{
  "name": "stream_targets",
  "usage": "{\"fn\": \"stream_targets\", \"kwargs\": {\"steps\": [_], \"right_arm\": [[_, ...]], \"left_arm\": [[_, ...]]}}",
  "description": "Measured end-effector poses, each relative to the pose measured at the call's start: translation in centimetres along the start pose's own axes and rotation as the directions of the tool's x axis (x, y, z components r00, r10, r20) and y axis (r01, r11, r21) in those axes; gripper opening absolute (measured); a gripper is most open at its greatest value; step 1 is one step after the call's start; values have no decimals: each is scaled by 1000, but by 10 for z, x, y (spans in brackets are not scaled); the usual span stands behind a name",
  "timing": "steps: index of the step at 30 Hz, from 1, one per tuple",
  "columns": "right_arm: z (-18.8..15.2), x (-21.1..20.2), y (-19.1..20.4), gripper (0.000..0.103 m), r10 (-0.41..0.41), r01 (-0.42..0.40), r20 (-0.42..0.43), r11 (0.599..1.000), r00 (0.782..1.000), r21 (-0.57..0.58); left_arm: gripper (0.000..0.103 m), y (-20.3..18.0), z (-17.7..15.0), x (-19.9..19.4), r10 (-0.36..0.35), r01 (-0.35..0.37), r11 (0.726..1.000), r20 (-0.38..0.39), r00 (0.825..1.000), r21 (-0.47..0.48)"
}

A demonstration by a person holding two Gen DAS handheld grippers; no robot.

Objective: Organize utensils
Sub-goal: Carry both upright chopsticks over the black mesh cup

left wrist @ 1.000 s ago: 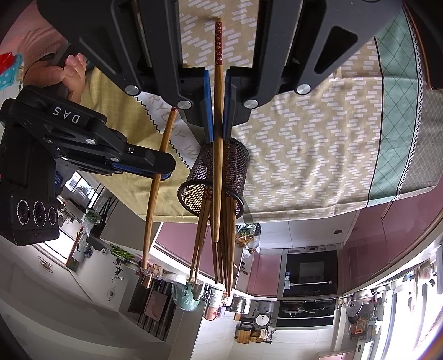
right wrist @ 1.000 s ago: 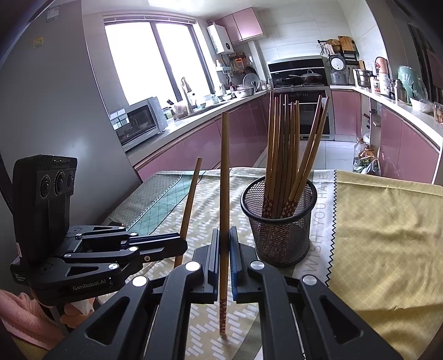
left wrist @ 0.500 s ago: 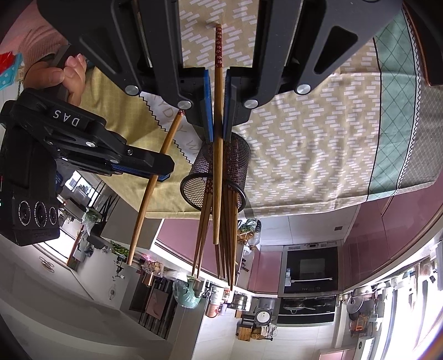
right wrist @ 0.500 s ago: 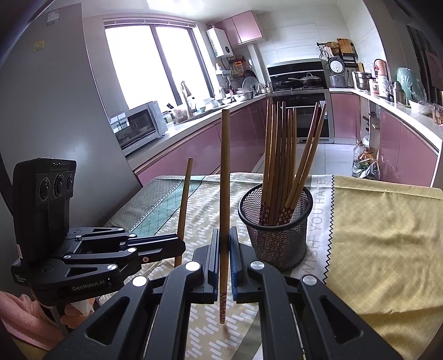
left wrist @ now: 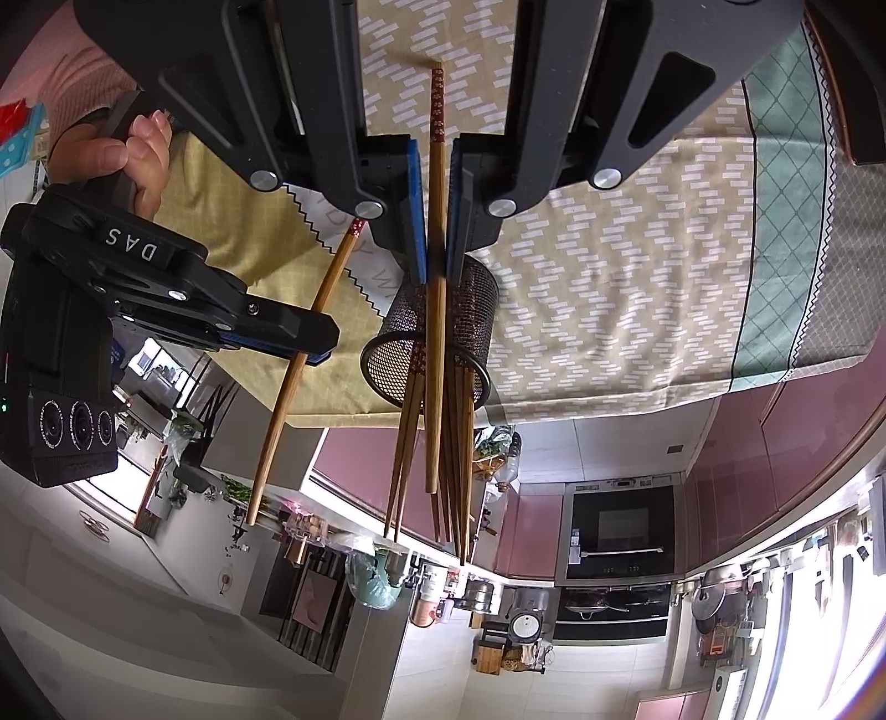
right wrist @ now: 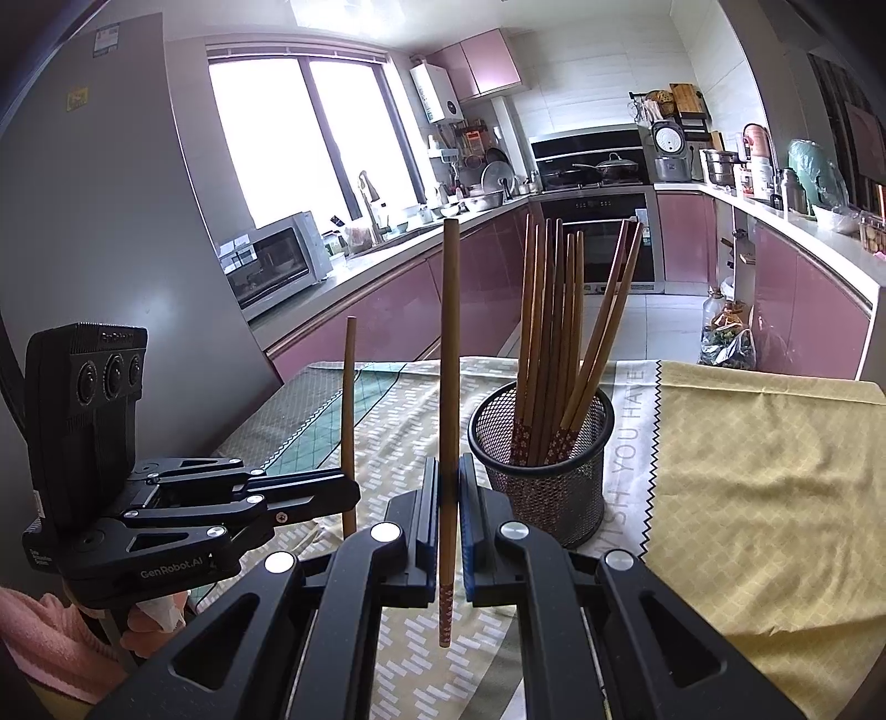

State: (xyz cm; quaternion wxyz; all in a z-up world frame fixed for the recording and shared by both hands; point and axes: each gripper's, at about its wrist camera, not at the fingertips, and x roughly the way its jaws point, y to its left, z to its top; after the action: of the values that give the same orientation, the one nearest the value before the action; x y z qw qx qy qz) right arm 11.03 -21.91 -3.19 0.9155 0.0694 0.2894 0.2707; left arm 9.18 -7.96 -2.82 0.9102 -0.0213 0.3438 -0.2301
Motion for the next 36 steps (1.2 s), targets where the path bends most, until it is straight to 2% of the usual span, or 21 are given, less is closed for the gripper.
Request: {"fn": "stream_targets", "kwargs": {"steps": [36], "right_arm": [[20,-10,-6,6,-15,16,54,1000,998,-19]], "left_arm": [[8,-2,20,-11,-23,22,1000,49,999,15]]}}
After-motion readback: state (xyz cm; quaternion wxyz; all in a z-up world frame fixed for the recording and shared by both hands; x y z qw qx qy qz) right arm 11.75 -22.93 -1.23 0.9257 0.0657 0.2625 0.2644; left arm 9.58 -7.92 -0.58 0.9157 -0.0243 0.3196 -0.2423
